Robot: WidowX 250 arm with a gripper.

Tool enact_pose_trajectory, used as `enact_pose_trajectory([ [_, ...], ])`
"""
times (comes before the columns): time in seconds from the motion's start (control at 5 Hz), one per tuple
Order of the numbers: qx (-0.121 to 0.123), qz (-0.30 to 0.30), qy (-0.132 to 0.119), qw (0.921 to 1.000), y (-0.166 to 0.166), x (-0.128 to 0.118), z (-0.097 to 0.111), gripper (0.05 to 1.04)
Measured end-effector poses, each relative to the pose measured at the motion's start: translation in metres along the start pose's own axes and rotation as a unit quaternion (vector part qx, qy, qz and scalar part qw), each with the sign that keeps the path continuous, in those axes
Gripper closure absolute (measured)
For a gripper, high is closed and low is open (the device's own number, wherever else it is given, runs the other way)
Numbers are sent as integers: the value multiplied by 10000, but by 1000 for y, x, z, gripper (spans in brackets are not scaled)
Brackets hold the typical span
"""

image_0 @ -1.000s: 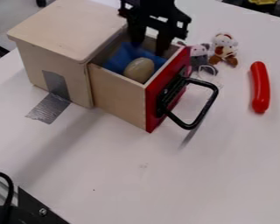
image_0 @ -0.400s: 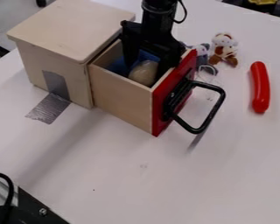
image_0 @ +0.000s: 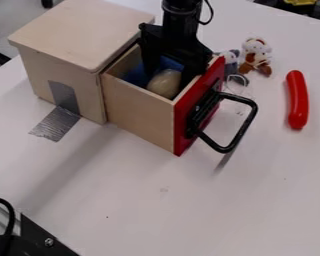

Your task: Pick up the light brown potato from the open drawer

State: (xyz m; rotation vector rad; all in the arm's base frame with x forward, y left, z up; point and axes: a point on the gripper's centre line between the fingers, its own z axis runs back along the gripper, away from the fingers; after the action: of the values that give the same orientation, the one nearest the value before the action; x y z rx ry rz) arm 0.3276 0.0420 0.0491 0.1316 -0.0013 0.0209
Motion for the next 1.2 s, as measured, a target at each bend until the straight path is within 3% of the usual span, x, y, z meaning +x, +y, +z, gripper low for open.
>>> enact_pose_trajectory([
  [0.2, -12, 8, 37, 10000, -1, -1, 0, 363],
  [0.4, -95, 67, 187, 9998, -4, -3, 7, 391],
  [0.6, -250, 247, 185, 9992, -3, 1, 22, 577],
  [0.8, -342, 361, 70, 9987, -1, 13, 43, 842],
  [1.0, -378, 458, -47, 9982, 3, 22, 62, 943],
  [1.2, -383, 546, -164, 9976, 6, 19, 70, 752],
])
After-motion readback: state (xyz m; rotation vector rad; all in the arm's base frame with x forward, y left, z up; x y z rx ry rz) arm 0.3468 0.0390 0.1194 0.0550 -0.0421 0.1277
